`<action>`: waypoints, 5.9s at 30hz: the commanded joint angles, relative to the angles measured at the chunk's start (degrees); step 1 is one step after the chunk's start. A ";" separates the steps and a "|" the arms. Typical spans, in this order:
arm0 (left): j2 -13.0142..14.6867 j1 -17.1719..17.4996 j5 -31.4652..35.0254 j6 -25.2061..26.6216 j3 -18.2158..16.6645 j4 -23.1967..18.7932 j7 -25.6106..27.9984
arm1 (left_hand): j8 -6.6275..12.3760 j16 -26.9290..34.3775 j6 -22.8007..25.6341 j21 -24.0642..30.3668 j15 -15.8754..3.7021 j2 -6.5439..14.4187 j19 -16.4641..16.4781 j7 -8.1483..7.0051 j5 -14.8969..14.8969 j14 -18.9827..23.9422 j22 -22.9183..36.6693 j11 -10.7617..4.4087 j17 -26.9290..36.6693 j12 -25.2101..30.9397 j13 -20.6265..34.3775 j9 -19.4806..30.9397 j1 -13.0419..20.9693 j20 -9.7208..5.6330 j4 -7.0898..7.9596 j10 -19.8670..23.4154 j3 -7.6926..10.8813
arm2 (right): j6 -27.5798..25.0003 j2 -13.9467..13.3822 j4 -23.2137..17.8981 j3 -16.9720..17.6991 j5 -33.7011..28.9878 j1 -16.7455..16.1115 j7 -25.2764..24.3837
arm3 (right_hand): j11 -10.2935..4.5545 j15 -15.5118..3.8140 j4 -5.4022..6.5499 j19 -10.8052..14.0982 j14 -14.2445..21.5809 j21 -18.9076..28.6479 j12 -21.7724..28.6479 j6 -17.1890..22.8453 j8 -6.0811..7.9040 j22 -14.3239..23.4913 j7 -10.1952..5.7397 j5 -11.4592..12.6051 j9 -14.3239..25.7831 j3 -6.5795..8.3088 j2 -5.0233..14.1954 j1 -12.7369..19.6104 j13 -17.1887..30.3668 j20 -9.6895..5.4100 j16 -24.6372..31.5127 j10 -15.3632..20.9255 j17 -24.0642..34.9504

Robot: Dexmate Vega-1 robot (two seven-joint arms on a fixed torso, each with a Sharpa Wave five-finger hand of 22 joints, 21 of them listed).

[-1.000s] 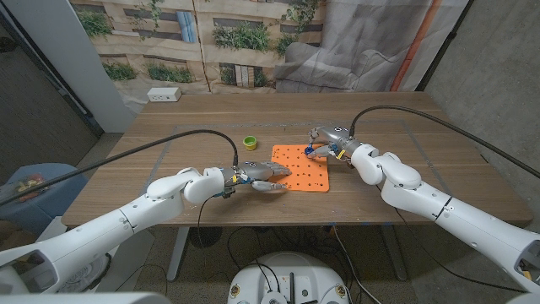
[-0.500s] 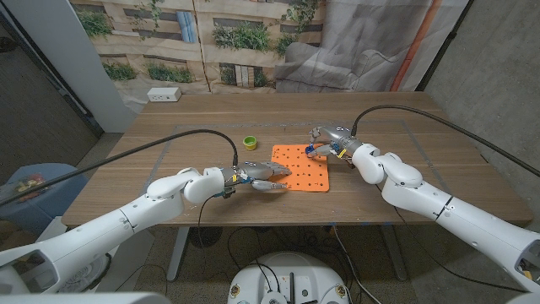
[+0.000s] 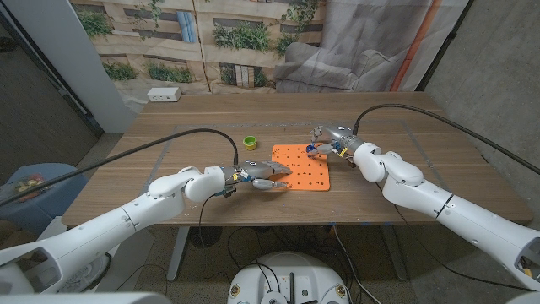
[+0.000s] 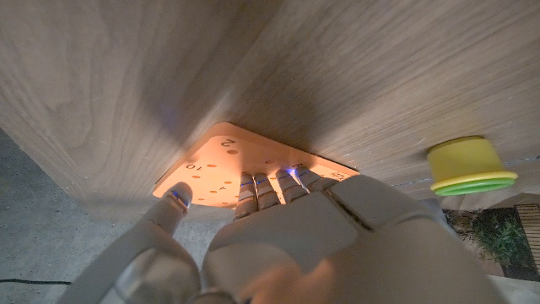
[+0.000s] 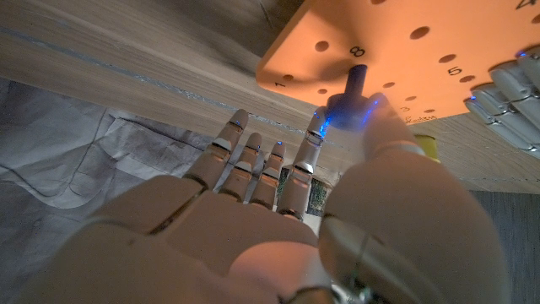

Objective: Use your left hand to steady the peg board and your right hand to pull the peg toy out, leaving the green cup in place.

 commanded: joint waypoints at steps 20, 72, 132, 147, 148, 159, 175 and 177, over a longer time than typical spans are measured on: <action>-0.29 -0.71 -0.78 -0.06 0.45 0.70 -2.32 | 0.48 0.51 0.63 0.20 -4.19 4.09 0.75 -0.07 -0.02 1.58 0.07 0.75 0.55 0.39 0.52 0.17 0.19 -8.83 -0.42 2.10 0.35 | 0.33 -0.56 -0.90 1.08 3.55 0.28 -0.77 | 0.07 -3.55 -0.01 0.23 -0.19 -0.40 -0.19 5.86 2.42 0.14 -5.46 0.34 1.01 -0.40 2.31 2.09 0.18 0.22 0.21 0.58 0.32; 0.93 0.93 0.09 1.30 -0.30 -1.54 -1.20 | 0.52 0.46 0.88 0.14 -4.17 4.10 0.79 -0.05 -0.06 1.63 0.08 0.66 0.54 0.34 0.53 0.18 0.08 -8.84 -0.80 2.13 0.81 | -6.99 -5.24 -6.31 5.52 4.72 -0.40 0.70 | 0.70 -2.19 0.17 -1.37 -1.54 -1.08 -0.95 3.72 1.00 0.10 -5.39 0.23 0.47 -1.79 2.10 0.99 0.23 0.70 -0.29 -0.35 0.51; 2.31 3.09 2.24 4.51 -3.70 -5.34 3.37 | 0.60 0.48 1.59 0.18 -4.23 4.12 1.09 -0.03 -0.11 1.88 0.07 0.66 0.52 0.33 0.53 0.19 0.09 -8.72 -1.29 2.29 1.32 | -19.06 -2.98 5.81 -0.67 3.15 4.47 -0.54 | 0.98 -2.37 -0.20 -0.87 -0.92 -0.74 -1.23 1.42 0.00 0.08 -5.42 0.23 0.29 -2.84 1.94 0.69 0.26 0.41 -0.20 -1.08 0.53; 1.54 4.05 2.87 6.29 -4.41 -6.09 6.55 | 0.58 0.49 1.69 0.23 -4.32 4.22 1.31 -0.04 -0.11 2.05 0.07 0.67 0.48 0.36 0.52 0.19 0.22 -8.68 -1.54 2.41 1.54 | -19.40 -2.82 6.61 -2.10 4.21 5.53 -0.67 | 1.24 -2.19 -0.39 -0.76 -0.86 -0.74 -1.34 0.58 -0.30 0.08 -5.37 0.16 0.26 -3.14 1.59 0.88 0.27 0.51 -0.22 -1.39 0.52; 1.47 4.16 3.06 6.54 -4.44 -6.20 6.85 | 0.58 0.49 1.69 0.22 -4.32 4.23 1.30 -0.07 -0.11 2.06 0.07 0.69 0.48 0.35 0.52 0.19 0.22 -8.67 -1.55 2.38 1.55 | -19.40 -2.82 6.66 -2.19 4.27 5.64 -0.57 | 1.19 -2.17 -0.40 -0.74 -0.87 -0.74 -1.41 0.32 -0.40 0.08 -5.36 0.15 0.25 -3.19 1.52 0.88 0.27 0.53 -0.24 -1.55 0.52; 0.83 4.37 3.84 7.90 -4.47 -6.25 8.72 | 0.67 0.55 2.08 0.28 -4.21 4.42 1.54 -0.10 -0.11 2.31 0.07 0.67 0.50 0.42 0.52 0.20 0.26 -8.47 -1.60 2.66 1.75 | -18.52 -3.15 6.77 -2.63 5.12 6.39 0.26 | 2.13 -1.25 -0.03 -1.29 -1.64 -0.96 -1.75 -5.70 -2.82 0.10 -5.24 -0.34 -0.17 -4.58 0.11 -0.30 0.34 1.44 -0.71 -3.00 0.59; 0.47 4.46 3.77 9.18 -4.72 -6.34 10.49 | 0.70 0.58 2.41 0.29 -4.20 4.68 1.71 -0.01 -0.12 2.50 0.07 0.60 0.56 0.45 0.53 0.21 0.19 -8.41 -1.46 2.88 2.00 | -16.92 -3.81 6.37 -2.05 7.80 6.69 2.04 | 4.75 2.15 1.28 -4.16 -4.95 -1.40 -2.11 -19.48 -8.86 0.12 -4.36 -0.74 -1.65 -7.49 -1.75 -5.93 0.48 4.03 -2.67 -7.92 0.67; 0.52 4.61 3.84 9.52 -4.80 -6.49 10.72 | 0.68 0.58 2.40 0.29 -4.18 4.70 1.72 0.02 -0.12 2.51 0.07 0.62 0.56 0.44 0.53 0.21 0.19 -8.36 -1.45 2.87 2.02 | -16.60 -3.92 6.34 -1.96 8.27 6.76 2.39 | 5.42 2.45 1.32 -4.85 -5.70 -1.41 -2.58 -20.93 -9.68 0.12 -4.07 -0.74 -2.13 -7.83 -1.94 -6.74 0.47 4.41 -3.10 -10.10 0.65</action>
